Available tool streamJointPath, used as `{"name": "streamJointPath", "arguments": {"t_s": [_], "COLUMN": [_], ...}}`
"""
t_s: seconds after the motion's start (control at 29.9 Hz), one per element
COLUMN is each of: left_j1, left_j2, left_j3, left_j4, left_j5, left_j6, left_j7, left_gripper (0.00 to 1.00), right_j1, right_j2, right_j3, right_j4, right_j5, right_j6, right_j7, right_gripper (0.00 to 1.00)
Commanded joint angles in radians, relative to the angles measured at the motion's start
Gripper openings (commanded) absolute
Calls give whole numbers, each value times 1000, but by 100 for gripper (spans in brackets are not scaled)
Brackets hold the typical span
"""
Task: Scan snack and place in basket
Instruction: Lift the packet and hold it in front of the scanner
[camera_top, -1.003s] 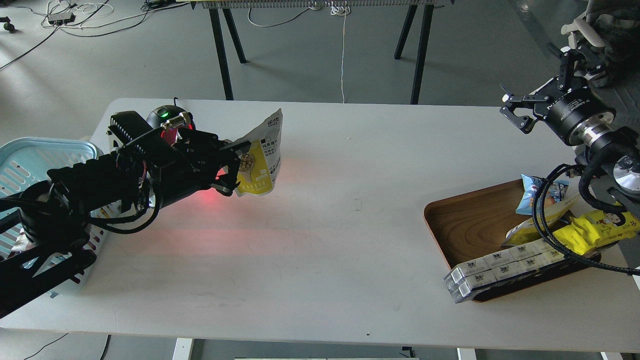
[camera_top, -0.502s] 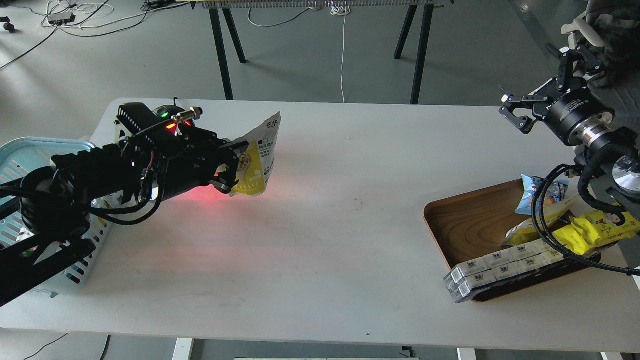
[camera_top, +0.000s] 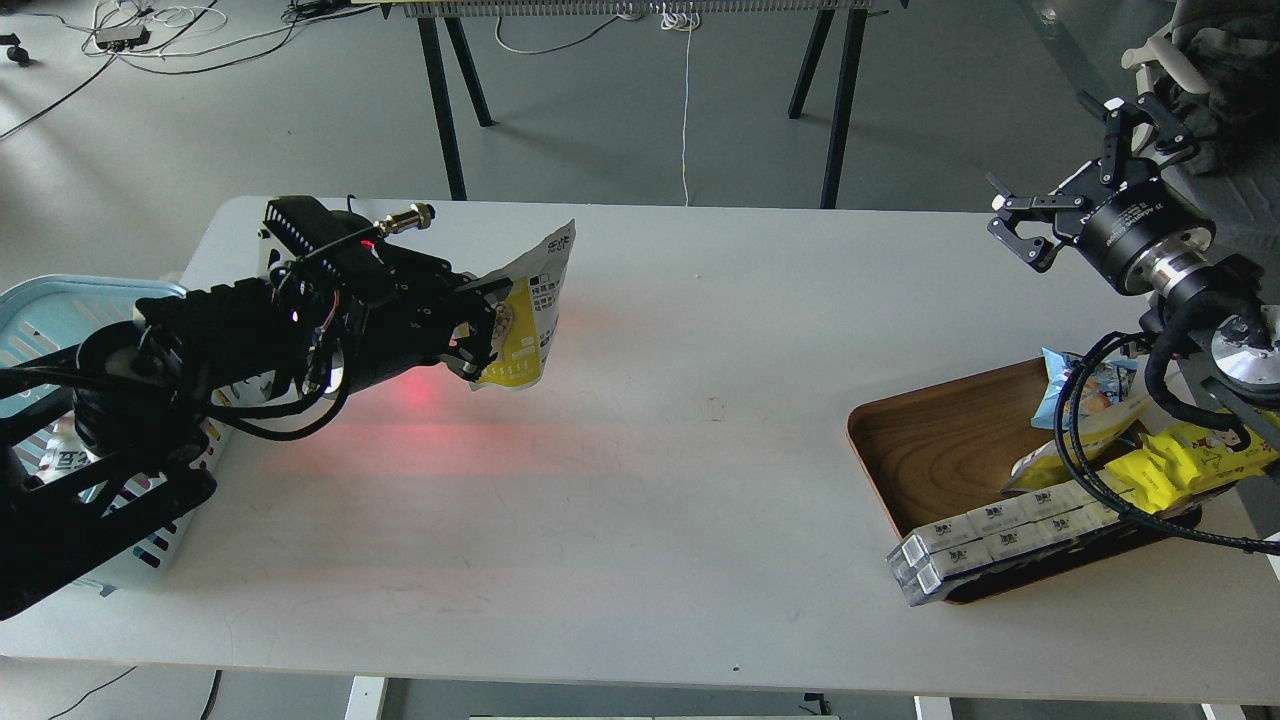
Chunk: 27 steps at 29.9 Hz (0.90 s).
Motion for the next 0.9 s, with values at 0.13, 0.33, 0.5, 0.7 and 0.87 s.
{"name": "streamJointPath", "arguments": {"t_s": [0.13,0.33,0.5,0.7,0.87], "left_j1": [8,34,65,111,140], "left_j2": [-23,-9,15,23,38], "left_j3": [-41,-41,-36,-33,-29], "left_j4": [2,5,5,6,8], "left_j5": [-35,-40,-40,-40,-40], "left_j6": [51,109,137,200,230], "left_j7": [7,8,4,2,2], "left_gripper": [1,1,1,1,1], "right_j1": [1,1,1,1,1], "right_j2": [-1,0,3,5,3], "right_j3": [2,3,3,3,3], "right_j4": [0,0,0,0,0], "right_j5": [0,0,0,0,0], "right_j6": [0,0,0,0,0], "right_j7": [0,0,0,0,0], "right_gripper": [98,98,98,98,98]}}
